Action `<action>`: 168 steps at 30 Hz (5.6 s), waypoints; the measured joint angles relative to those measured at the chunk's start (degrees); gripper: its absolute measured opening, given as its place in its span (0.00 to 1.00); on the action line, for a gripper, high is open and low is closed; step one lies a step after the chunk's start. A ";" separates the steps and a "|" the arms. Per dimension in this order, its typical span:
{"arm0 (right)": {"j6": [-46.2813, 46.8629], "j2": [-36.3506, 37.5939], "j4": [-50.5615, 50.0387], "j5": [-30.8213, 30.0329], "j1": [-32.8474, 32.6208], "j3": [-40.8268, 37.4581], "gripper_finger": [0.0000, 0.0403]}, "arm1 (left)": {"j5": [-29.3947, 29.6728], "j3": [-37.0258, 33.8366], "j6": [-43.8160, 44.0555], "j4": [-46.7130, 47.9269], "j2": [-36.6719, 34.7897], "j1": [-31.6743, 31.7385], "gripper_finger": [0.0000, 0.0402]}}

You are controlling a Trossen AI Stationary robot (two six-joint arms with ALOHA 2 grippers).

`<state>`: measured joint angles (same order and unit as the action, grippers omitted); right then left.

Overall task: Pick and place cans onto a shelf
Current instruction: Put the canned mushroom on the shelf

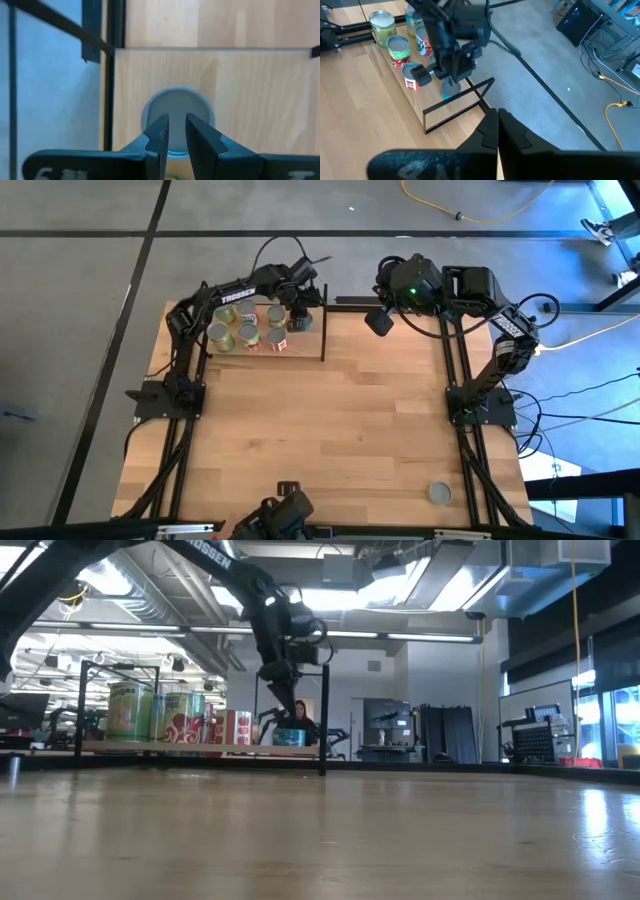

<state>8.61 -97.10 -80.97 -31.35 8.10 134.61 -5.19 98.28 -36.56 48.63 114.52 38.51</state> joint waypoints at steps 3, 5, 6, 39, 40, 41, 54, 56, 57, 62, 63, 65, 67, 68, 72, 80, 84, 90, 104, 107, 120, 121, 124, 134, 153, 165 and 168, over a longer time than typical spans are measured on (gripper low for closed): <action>-0.10 0.00 -0.72 0.00 -0.02 0.00 0.00 | -0.21 0.02 0.02 -0.16 -2.37 -0.82 0.15; -0.02 0.09 -1.74 -0.02 -0.02 0.00 0.00 | -0.42 0.02 0.02 -0.16 -4.61 -1.31 0.15; 0.17 0.13 -2.30 -0.02 -0.02 0.00 0.00 | -0.49 0.02 0.02 -0.20 -5.79 -1.60 0.15; 15.00 16.76 -9.14 31.73 -9.07 -30.32 0.00 | -8.26 0.20 4.61 5.91 -31.00 -2.43 0.15; 16.47 17.57 -9.16 32.89 -9.52 -32.87 0.00 | -8.24 0.20 4.59 6.35 -31.00 -2.43 0.15; 17.51 18.21 -9.15 34.19 -10.01 -35.23 0.00 | -8.26 0.20 4.57 6.53 -31.00 -2.43 0.15; 16.89 16.72 0.77 54.60 -13.25 -56.07 0.03 | -9.14 0.20 3.32 6.44 -31.30 -2.43 0.15; 18.04 16.18 1.76 55.54 -13.20 -57.70 0.05 | -9.20 0.20 2.80 6.40 -31.30 -2.43 0.15; 18.10 15.98 2.15 56.04 -13.20 -58.23 0.06 | -9.28 0.20 2.57 6.38 -31.30 -2.43 0.15; 17.87 15.85 2.39 58.26 -13.25 -60.26 0.07 | -9.31 0.20 2.52 6.37 -31.30 -2.43 0.15; 17.85 15.85 2.25 59.05 -13.25 -60.53 0.08 | -9.31 0.20 2.70 6.37 -31.30 -2.43 0.15; 16.90 15.85 2.08 60.29 -13.32 -60.80 0.08 | -9.29 0.20 3.03 6.37 -31.30 -2.43 0.15; 14.93 15.85 2.41 60.44 -14.10 -60.81 0.08 | -9.15 0.20 3.27 6.40 -31.30 -2.43 0.15; 12.40 15.85 2.49 60.96 -14.56 -60.81 0.08 | -9.14 0.20 3.31 6.39 -31.30 -2.43 0.15; 3.61 15.85 1.68 62.05 -17.39 -60.81 0.06 | -9.25 0.20 3.42 6.42 -31.30 -2.43 0.15; 0.55 15.85 2.54 62.16 -21.75 -60.81 0.04 | -9.33 0.20 6.72 6.43 -31.30 -2.70 0.15; 3.29 15.85 2.93 57.81 -23.35 -60.81 0.08 | -9.59 0.20 8.00 6.46 -31.30 -2.86 0.15; 6.19 15.85 3.68 56.10 -26.95 -60.81 0.09 | -10.69 0.20 7.98 7.02 -31.30 -4.15 0.15; 27.33 15.82 22.58 59.93 -38.52 -70.31 0.04 | -10.79 0.20 7.93 14.04 -31.29 -7.87 0.15; 30.65 15.82 26.22 59.15 -39.71 -72.00 0.01 | -10.78 0.20 7.94 14.02 -31.29 -9.09 0.15; 43.29 15.82 27.45 59.52 -42.69 -78.18 0.22 | -10.73 0.20 9.26 13.94 -31.30 -13.48 0.15; 45.01 15.82 27.76 59.48 -43.22 -78.83 0.22 | -10.71 0.20 9.45 13.95 -31.30 -13.65 0.15; 51.11 15.82 30.85 59.63 -44.91 -81.27 0.22 | -10.56 0.20 9.49 13.94 -31.30 -14.07 0.15; 65.46 15.88 39.56 59.53 -51.06 -90.07 0.22 | -10.49 0.20 9.51 13.94 -31.30 -14.17 0.15; 66.14 15.98 41.32 56.40 -54.21 -91.60 0.22 | -10.51 0.20 10.67 13.89 -31.30 -14.17 0.15; 69.08 15.98 49.85 57.72 -54.47 -96.56 0.22 | -10.53 0.20 10.67 13.89 -31.30 -14.17 0.15; 69.29 15.98 49.14 57.88 -55.14 -96.65 0.22 | -10.54 0.20 10.67 13.89 -31.30 -14.17 0.15</action>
<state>77.90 -81.12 -31.83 26.52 -47.05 37.95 -15.73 98.48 -25.89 62.52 83.22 24.34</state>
